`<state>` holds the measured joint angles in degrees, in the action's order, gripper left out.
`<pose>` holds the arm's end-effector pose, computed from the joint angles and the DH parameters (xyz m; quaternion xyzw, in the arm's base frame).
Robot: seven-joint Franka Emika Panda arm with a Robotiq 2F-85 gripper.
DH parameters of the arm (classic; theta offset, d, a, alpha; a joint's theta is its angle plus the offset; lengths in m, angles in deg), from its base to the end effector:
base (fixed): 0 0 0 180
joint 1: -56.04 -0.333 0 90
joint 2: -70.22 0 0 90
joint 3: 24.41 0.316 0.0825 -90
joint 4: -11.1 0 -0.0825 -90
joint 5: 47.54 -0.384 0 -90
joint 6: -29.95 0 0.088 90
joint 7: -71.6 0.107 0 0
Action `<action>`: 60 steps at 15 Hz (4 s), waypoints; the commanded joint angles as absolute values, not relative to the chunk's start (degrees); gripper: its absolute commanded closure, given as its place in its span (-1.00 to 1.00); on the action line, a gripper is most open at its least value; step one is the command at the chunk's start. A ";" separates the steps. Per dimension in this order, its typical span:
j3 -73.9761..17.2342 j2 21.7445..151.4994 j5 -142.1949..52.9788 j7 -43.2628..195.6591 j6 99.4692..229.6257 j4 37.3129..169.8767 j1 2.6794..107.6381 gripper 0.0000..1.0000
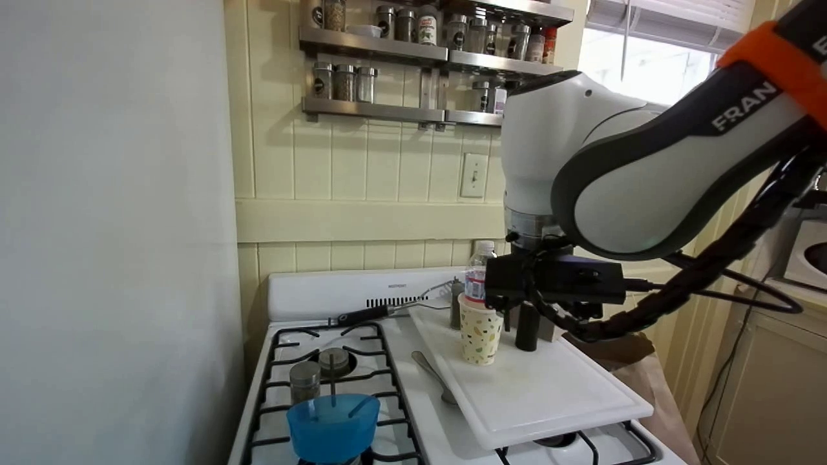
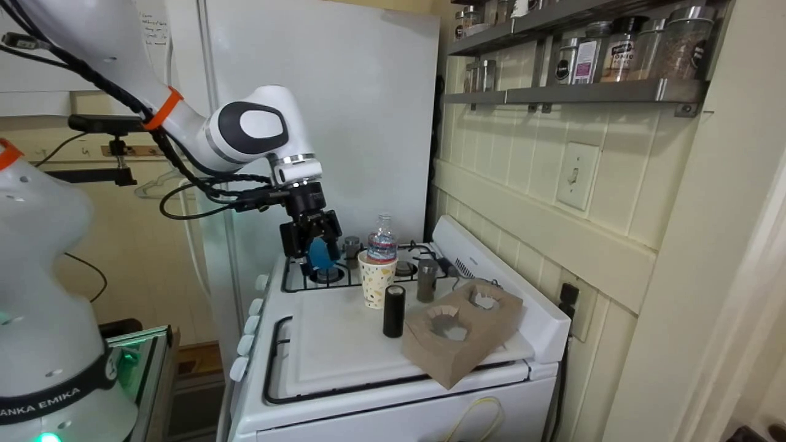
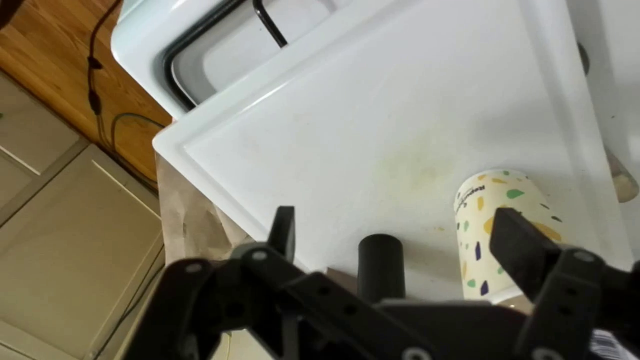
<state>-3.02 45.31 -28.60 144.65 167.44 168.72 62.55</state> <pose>0.3676 0.0847 0.3457 0.9036 -0.3833 0.1436 0.1261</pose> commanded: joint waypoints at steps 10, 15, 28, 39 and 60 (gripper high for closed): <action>-8.81 50.43 -24.77 149.55 162.48 168.75 62.13 -1.00; -6.97 51.18 -14.17 160.19 165.87 168.38 64.23 -1.00; -17.55 60.53 3.50 164.50 182.13 168.56 65.87 -1.00; -19.47 63.49 16.97 170.88 183.27 168.54 67.29 -1.00; -17.86 68.61 27.32 170.65 184.64 162.52 66.75 -1.00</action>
